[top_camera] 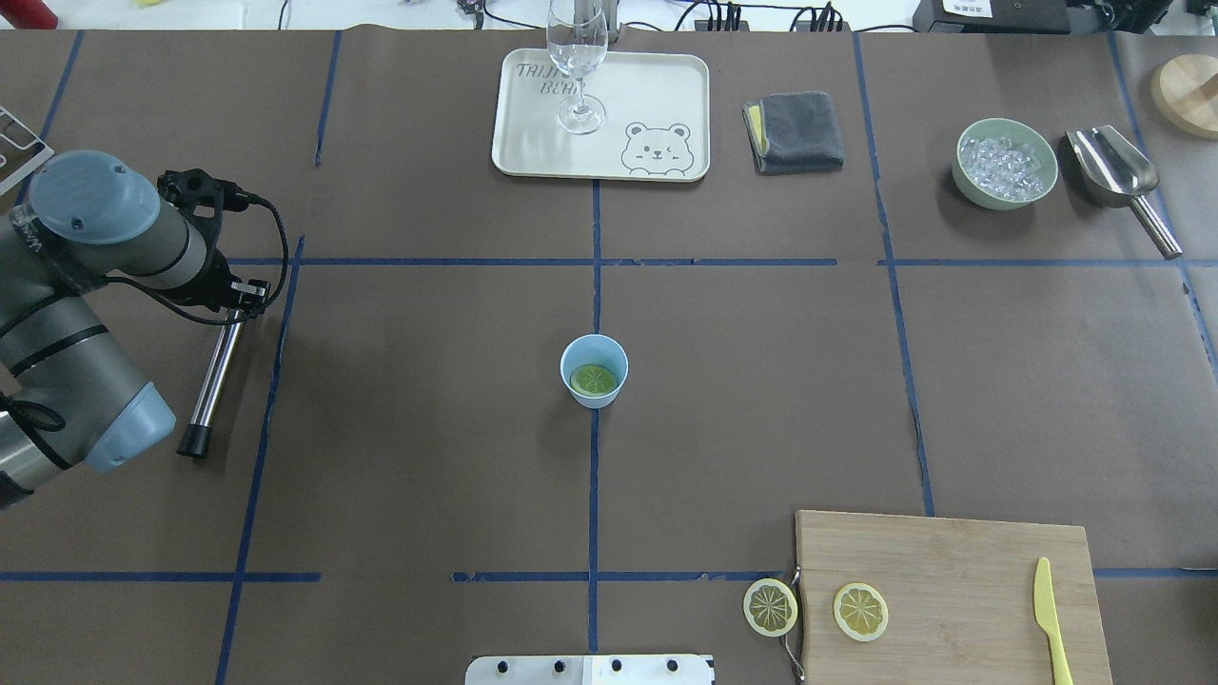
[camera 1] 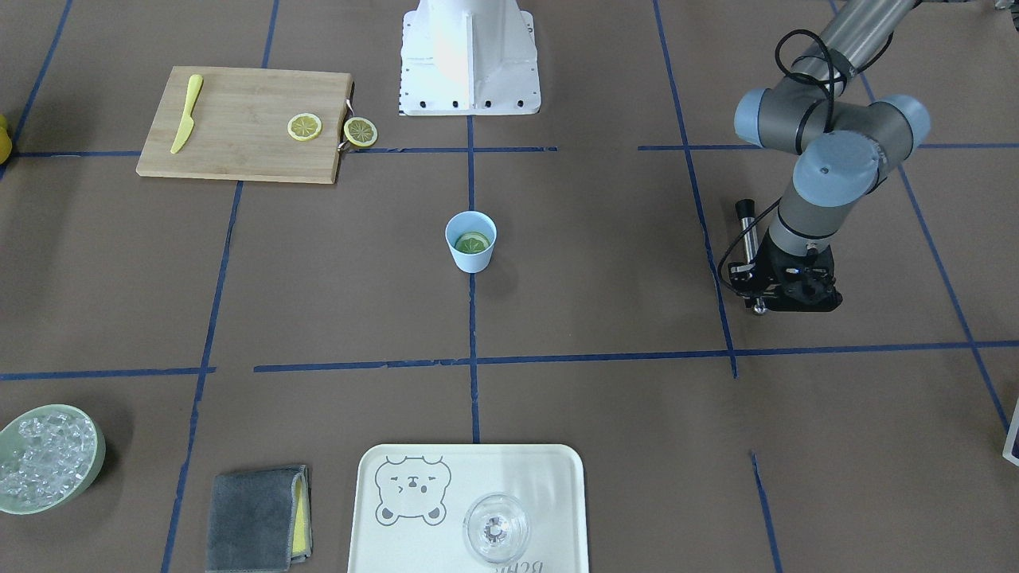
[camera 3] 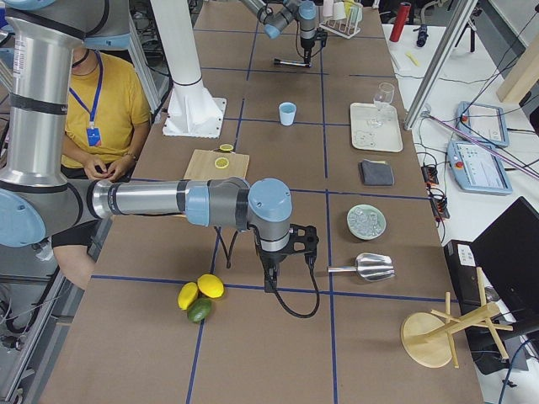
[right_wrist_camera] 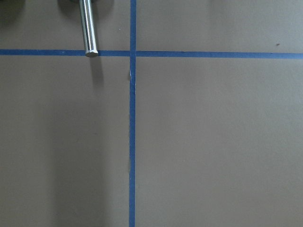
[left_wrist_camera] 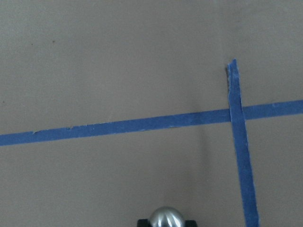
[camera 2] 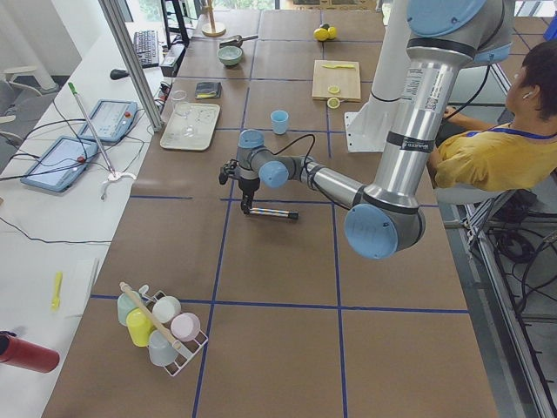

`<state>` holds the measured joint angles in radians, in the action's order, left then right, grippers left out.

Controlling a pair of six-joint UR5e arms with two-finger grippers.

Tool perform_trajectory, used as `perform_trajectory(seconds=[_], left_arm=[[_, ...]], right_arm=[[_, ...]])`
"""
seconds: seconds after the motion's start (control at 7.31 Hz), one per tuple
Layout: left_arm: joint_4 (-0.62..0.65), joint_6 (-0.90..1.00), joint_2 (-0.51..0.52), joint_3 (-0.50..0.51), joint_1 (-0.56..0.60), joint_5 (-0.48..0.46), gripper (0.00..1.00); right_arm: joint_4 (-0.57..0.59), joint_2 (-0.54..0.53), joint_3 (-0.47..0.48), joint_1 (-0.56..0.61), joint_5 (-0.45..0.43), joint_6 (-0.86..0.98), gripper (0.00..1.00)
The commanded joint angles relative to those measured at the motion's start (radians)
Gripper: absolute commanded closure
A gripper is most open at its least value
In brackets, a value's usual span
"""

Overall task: Squeeze lemon into cup
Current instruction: 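Lower the steel rod upright onto the table and release it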

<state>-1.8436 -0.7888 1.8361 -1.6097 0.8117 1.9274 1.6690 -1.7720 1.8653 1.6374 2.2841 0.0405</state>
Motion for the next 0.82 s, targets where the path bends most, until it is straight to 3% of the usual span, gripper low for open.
perform_trajectory(seconds=[0.0,0.55,0.68], left_arm=[[0.001,0.019,0.002,-0.037,0.018,0.005,0.0],[0.015,0.534,-0.13,-0.105,0.312,0.093,0.0],[0.014,0.675,-0.185,-0.098,0.411,0.158,0.0]], right_arm=[[0.0,0.0,0.0,-0.001,0.0,-0.001,0.0],[0.002,0.0,-0.002,-0.001,0.002,-0.002,0.0],[0.002,0.002,-0.002,-0.001,0.002,-0.002,0.0]])
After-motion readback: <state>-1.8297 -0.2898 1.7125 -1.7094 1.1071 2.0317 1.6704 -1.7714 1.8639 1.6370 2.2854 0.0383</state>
